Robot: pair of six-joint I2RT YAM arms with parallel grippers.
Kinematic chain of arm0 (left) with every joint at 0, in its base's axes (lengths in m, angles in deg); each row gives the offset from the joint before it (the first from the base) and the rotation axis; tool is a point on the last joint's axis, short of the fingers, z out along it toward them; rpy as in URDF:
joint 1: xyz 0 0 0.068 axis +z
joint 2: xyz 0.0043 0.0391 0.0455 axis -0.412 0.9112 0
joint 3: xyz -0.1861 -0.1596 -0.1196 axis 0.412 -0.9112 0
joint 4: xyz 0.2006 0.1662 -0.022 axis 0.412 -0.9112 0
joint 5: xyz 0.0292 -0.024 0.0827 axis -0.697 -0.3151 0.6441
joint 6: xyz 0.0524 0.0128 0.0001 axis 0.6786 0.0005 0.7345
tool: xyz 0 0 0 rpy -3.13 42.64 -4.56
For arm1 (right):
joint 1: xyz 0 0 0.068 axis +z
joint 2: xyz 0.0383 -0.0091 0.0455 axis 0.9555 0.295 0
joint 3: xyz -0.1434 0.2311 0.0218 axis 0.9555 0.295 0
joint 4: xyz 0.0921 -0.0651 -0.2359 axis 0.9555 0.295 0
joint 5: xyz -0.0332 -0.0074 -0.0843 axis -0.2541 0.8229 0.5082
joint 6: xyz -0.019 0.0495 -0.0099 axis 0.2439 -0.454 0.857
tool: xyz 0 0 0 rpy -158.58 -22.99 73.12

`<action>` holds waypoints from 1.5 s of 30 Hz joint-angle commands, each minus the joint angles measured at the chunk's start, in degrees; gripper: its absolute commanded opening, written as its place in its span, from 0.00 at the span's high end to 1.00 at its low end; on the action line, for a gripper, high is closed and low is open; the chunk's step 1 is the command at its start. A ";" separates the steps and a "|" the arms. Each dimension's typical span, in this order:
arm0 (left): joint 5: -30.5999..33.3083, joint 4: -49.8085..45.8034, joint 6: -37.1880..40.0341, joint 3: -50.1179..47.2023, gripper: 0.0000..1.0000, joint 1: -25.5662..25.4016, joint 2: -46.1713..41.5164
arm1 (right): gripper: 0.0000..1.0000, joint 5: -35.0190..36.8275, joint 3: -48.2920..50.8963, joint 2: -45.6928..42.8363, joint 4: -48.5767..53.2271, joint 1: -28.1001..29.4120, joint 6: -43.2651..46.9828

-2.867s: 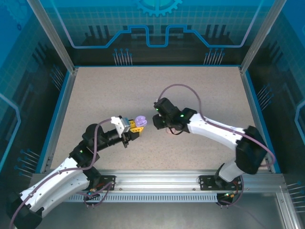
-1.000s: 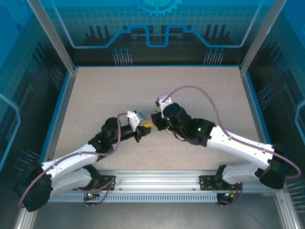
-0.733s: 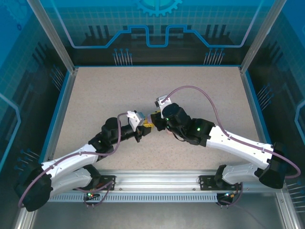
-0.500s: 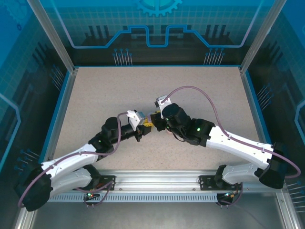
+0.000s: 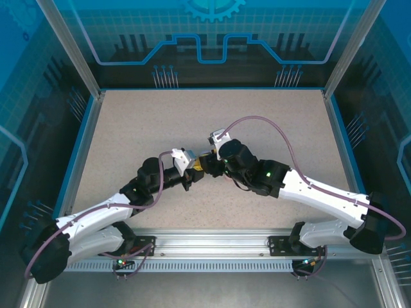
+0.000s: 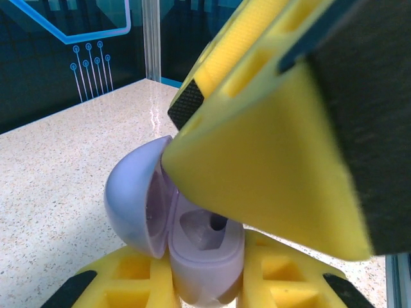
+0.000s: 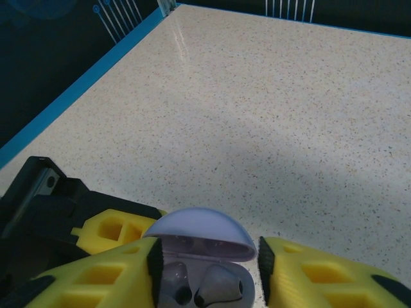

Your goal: Insert the wireless bluetooth earbuds into the charging case

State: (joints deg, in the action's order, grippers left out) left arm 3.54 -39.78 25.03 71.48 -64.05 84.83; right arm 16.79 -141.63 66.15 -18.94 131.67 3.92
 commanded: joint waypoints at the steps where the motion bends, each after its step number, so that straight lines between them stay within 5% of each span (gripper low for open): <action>1: 0.10 1.61 0.03 1.85 0.90 -0.45 0.04 | 0.48 -0.51 -3.06 -3.48 1.27 -0.56 1.01; 6: 1.01 1.22 0.42 0.97 0.90 -0.46 -1.52 | 0.27 -2.56 -2.46 -8.01 4.38 -4.25 0.78; 10: 1.57 -0.03 1.39 -0.41 0.90 -0.44 -4.66 | 0.00 -7.44 2.48 -12.84 4.44 -10.46 -2.68; 15: 3.32 -4.73 2.76 -1.26 0.90 -0.52 -10.55 | 0.00 -22.73 14.08 -17.74 0.11 -23.71 -11.99; 19: 3.98 -9.84 3.89 -0.53 0.90 -0.45 -15.10 | 0.00 -24.65 17.55 -16.69 0.22 -25.77 -12.33; 27: 3.69 -18.15 3.90 3.01 0.92 -0.50 -21.67 | 0.09 -19.51 13.36 -2.40 0.94 -18.73 -11.12; 33: 3.50 -21.69 3.55 5.06 0.92 -0.57 -24.95 | 0.26 -16.57 4.79 11.95 0.03 -11.78 -12.03; 45: 2.25 -25.57 2.95 7.16 0.93 -0.67 -29.91 | 0.40 -16.26 -13.52 37.02 6.24 -4.90 -11.08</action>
State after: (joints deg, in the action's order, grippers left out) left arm 6.49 -64.21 27.88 76.44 -64.25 55.87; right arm -0.08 -151.23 99.44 -16.14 125.22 -7.71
